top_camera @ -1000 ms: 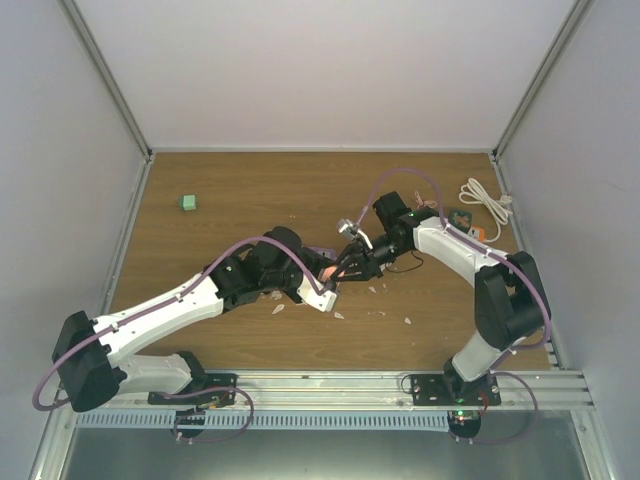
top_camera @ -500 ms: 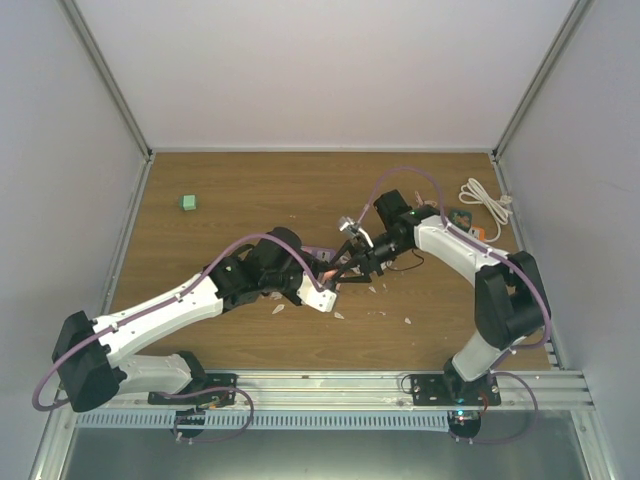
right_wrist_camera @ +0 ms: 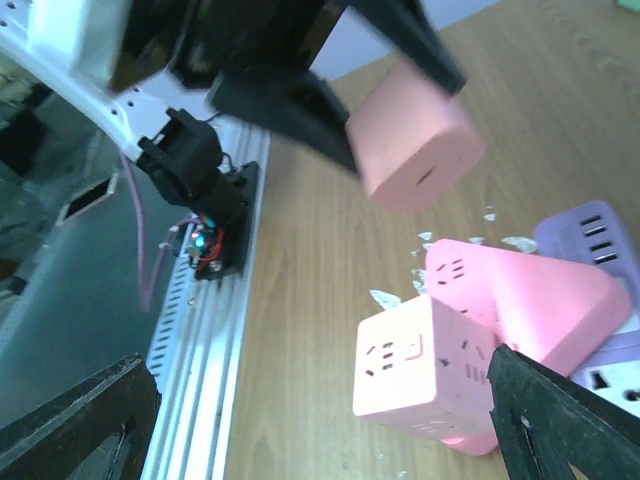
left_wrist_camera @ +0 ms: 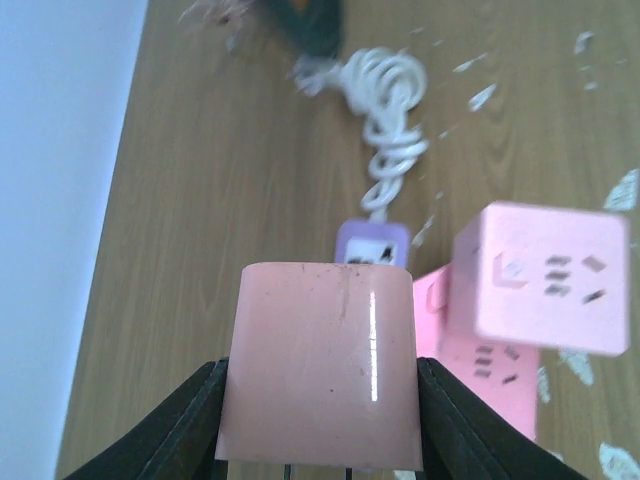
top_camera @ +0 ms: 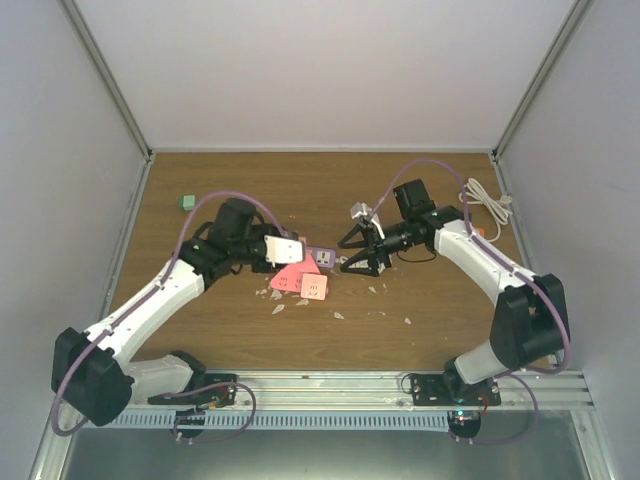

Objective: Pull the plug off the socket

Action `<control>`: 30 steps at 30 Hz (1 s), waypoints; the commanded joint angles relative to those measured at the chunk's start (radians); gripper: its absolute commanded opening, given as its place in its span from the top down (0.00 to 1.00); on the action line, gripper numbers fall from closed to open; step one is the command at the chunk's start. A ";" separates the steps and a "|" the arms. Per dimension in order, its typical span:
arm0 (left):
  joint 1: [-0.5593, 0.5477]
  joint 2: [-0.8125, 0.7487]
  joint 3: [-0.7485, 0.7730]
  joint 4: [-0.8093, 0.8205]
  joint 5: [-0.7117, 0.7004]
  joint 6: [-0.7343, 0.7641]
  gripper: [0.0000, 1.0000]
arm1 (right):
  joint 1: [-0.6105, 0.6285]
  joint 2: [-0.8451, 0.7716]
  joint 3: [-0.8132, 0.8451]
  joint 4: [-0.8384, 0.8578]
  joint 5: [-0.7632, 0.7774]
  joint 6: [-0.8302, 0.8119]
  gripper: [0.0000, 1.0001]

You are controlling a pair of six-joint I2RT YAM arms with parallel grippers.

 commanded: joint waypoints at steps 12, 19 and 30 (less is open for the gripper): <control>0.487 0.251 0.111 0.162 0.172 -0.267 0.72 | -0.006 -0.216 -0.159 0.217 0.284 0.012 0.04; 0.594 0.460 0.171 0.244 0.107 -0.373 0.71 | 0.009 -0.253 -0.211 0.241 0.367 -0.026 0.01; 0.662 0.729 0.319 0.286 -0.012 -0.473 0.70 | 0.125 -0.302 -0.291 0.294 0.512 -0.062 0.00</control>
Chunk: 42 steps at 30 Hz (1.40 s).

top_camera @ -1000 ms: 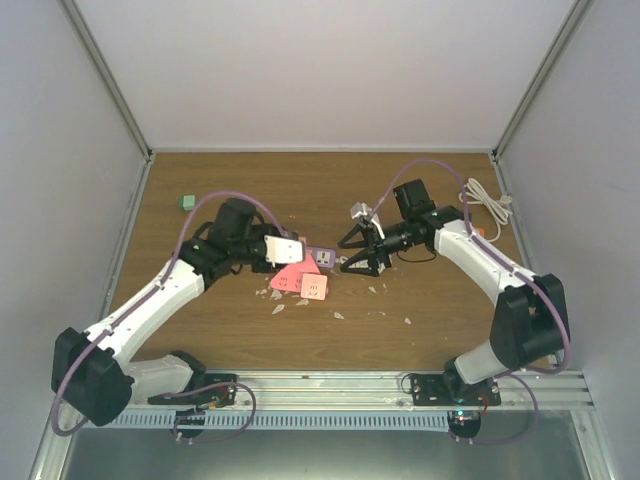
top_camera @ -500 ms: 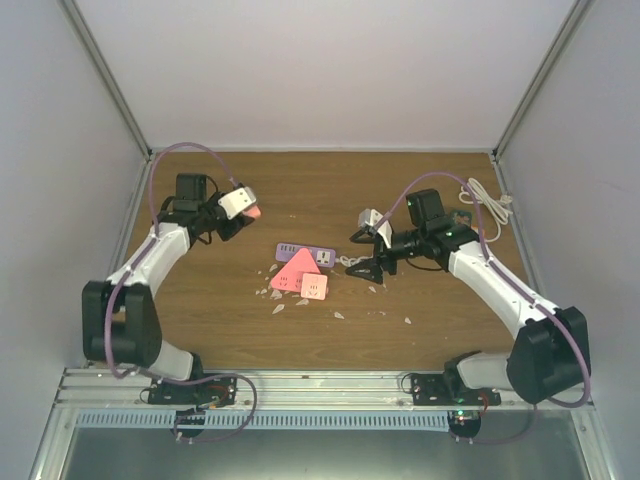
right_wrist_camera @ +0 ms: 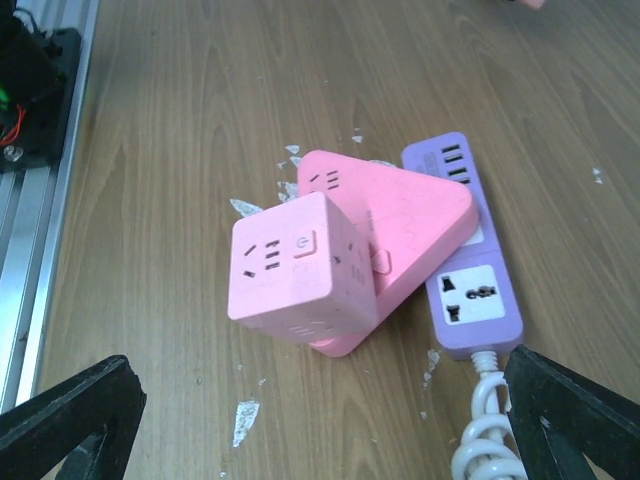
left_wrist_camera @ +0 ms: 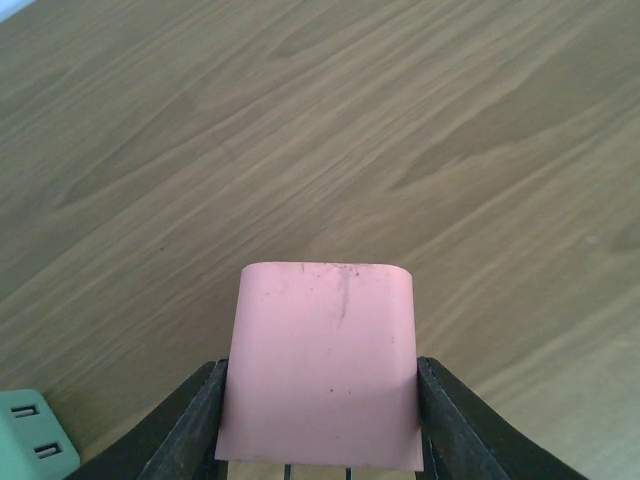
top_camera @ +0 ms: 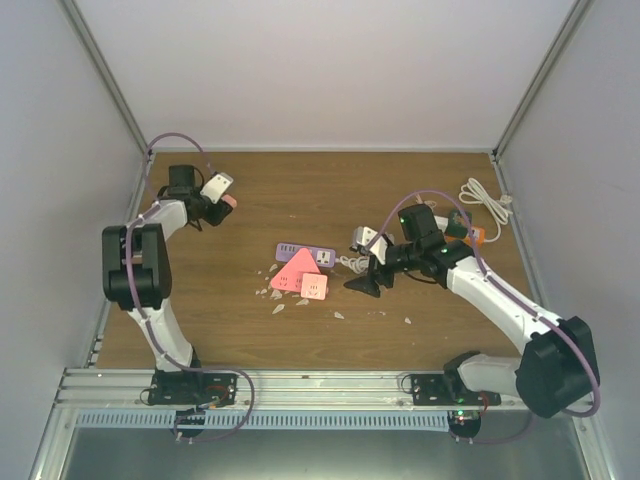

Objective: Pull the plug off the socket

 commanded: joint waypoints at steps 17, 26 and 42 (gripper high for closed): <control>0.030 0.268 0.202 0.000 -0.108 -0.063 0.54 | 0.240 0.021 -0.056 0.140 0.261 -0.027 0.01; 0.033 0.244 0.193 -0.032 -0.079 -0.058 0.21 | 0.303 0.035 -0.068 0.162 0.332 -0.043 0.00; 0.021 -0.168 -0.108 -0.090 0.282 -0.030 0.10 | 0.365 0.073 -0.108 0.238 0.443 -0.076 0.00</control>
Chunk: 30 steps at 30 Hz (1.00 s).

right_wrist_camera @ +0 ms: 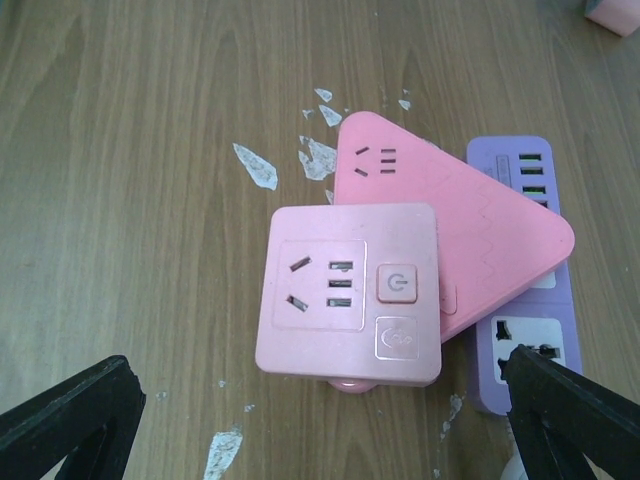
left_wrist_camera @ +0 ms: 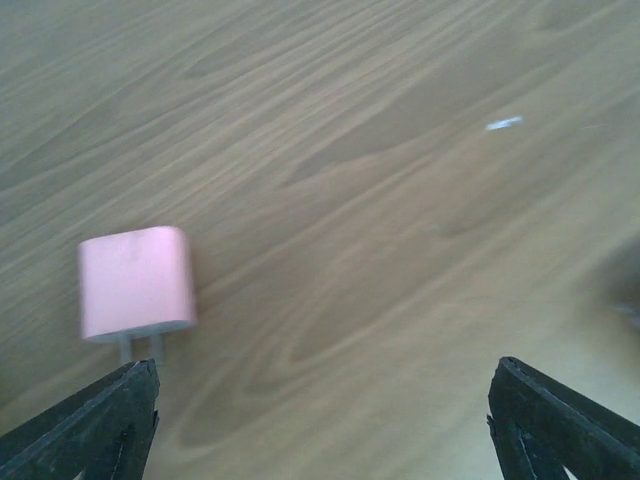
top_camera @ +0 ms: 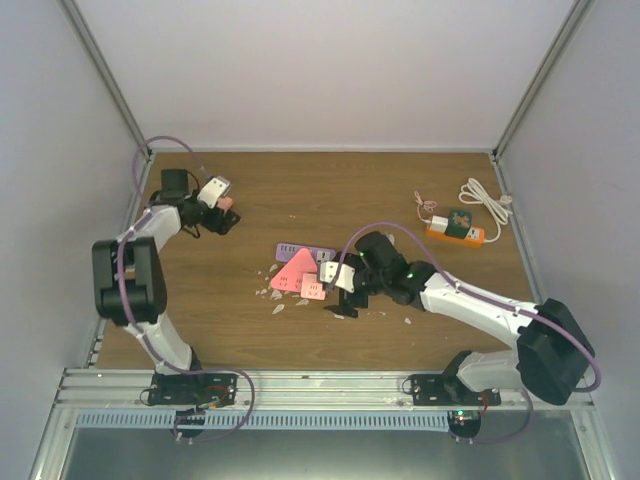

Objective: Pull the plug off the socket

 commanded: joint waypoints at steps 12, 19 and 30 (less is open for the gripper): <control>-0.163 -0.387 -0.283 -0.177 0.419 0.076 0.08 | 0.071 0.093 -0.021 0.131 0.152 -0.021 0.00; -0.275 -0.368 -0.344 -0.155 0.398 -0.017 0.09 | 0.097 0.134 -0.010 0.138 0.180 -0.032 0.00; -0.326 -0.251 -0.366 -0.073 0.343 -0.096 0.12 | 0.100 0.178 0.010 0.162 0.207 -0.029 0.00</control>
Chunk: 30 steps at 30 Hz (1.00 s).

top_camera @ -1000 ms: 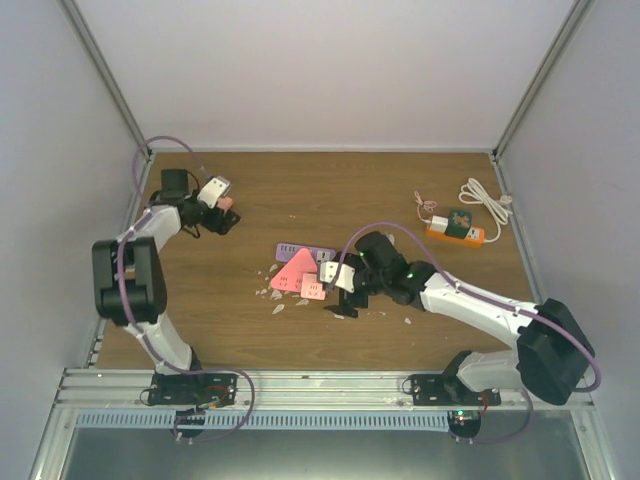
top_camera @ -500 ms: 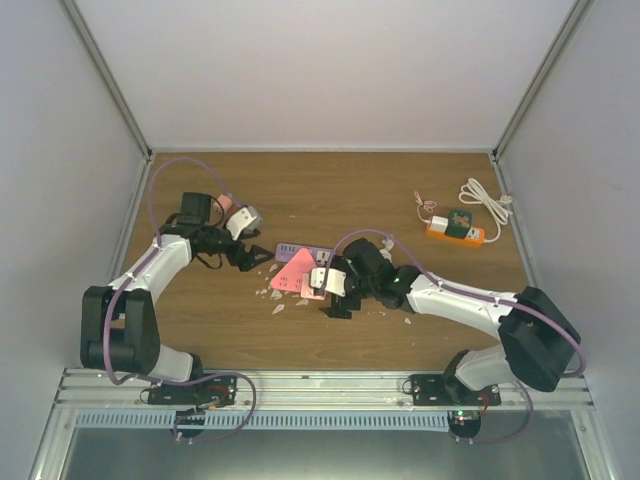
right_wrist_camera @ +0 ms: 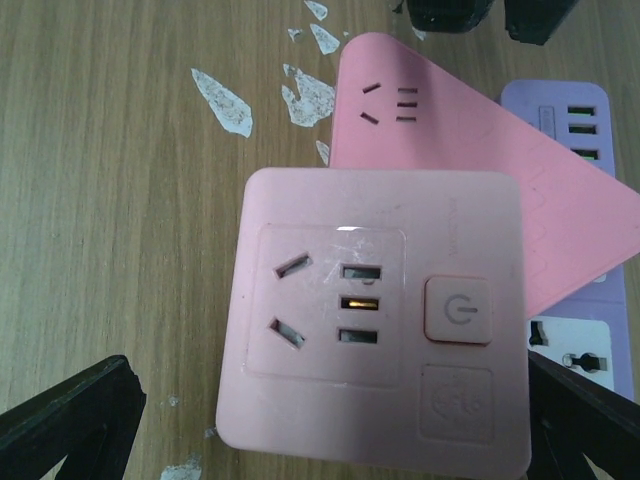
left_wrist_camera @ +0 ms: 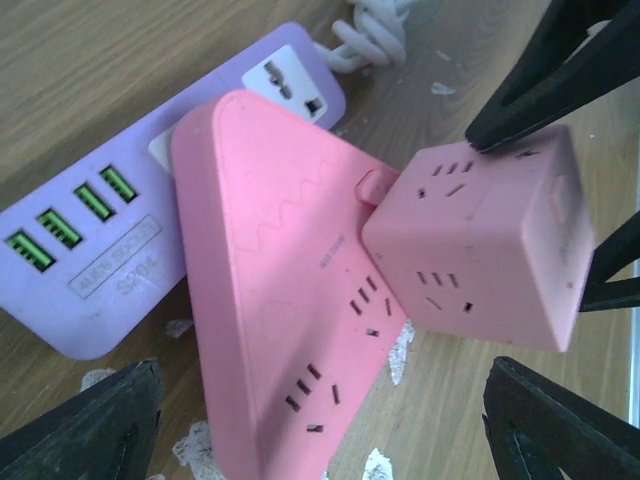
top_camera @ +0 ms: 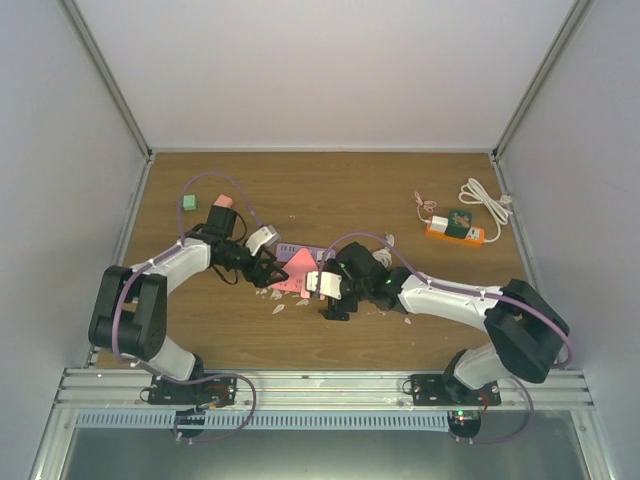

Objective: Pull the plug off the socket

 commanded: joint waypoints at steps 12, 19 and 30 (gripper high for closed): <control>-0.061 0.143 0.005 0.100 -0.084 -0.071 0.12 | 0.042 0.047 0.033 0.096 0.072 -0.034 0.06; -0.069 0.180 0.039 0.097 -0.063 -0.088 0.14 | 0.061 0.068 0.036 0.107 0.096 -0.051 0.19; -0.080 0.231 0.083 0.103 0.000 -0.102 0.22 | 0.062 0.059 0.020 0.111 0.105 -0.053 0.33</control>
